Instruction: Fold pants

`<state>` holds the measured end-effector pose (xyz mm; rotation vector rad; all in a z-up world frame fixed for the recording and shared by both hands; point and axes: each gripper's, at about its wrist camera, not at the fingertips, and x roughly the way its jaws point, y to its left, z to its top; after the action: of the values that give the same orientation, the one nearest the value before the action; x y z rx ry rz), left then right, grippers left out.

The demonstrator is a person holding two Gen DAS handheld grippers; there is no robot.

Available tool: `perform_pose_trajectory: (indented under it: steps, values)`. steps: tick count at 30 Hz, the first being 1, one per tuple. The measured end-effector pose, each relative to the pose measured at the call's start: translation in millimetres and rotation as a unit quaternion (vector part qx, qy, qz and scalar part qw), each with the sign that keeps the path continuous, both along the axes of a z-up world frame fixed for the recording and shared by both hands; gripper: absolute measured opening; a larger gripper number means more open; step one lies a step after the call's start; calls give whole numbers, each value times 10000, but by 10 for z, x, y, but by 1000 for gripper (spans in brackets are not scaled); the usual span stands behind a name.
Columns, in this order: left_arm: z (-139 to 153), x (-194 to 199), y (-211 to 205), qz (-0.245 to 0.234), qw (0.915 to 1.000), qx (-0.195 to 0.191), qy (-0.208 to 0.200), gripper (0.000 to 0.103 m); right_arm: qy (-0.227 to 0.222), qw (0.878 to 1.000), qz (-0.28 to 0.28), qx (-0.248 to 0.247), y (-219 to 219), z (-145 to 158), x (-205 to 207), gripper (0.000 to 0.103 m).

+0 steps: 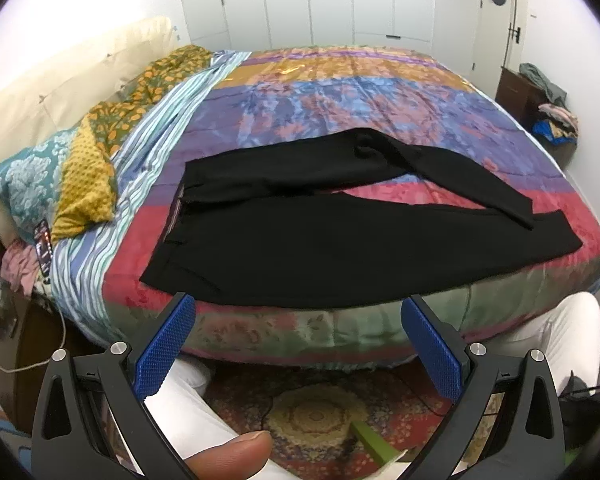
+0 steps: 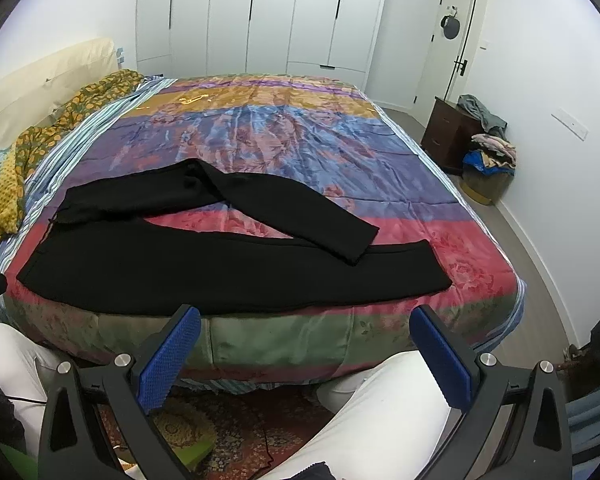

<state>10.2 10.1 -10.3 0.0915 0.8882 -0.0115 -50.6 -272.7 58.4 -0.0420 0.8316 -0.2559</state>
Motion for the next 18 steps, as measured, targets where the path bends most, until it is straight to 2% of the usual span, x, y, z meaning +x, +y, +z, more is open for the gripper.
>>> perform_pose_trajectory:
  steps: [18]
  values:
    - [16, -10, 6, 106, 9999, 60, 71, 103, 21, 10000, 42, 70, 18, -37, 0, 103]
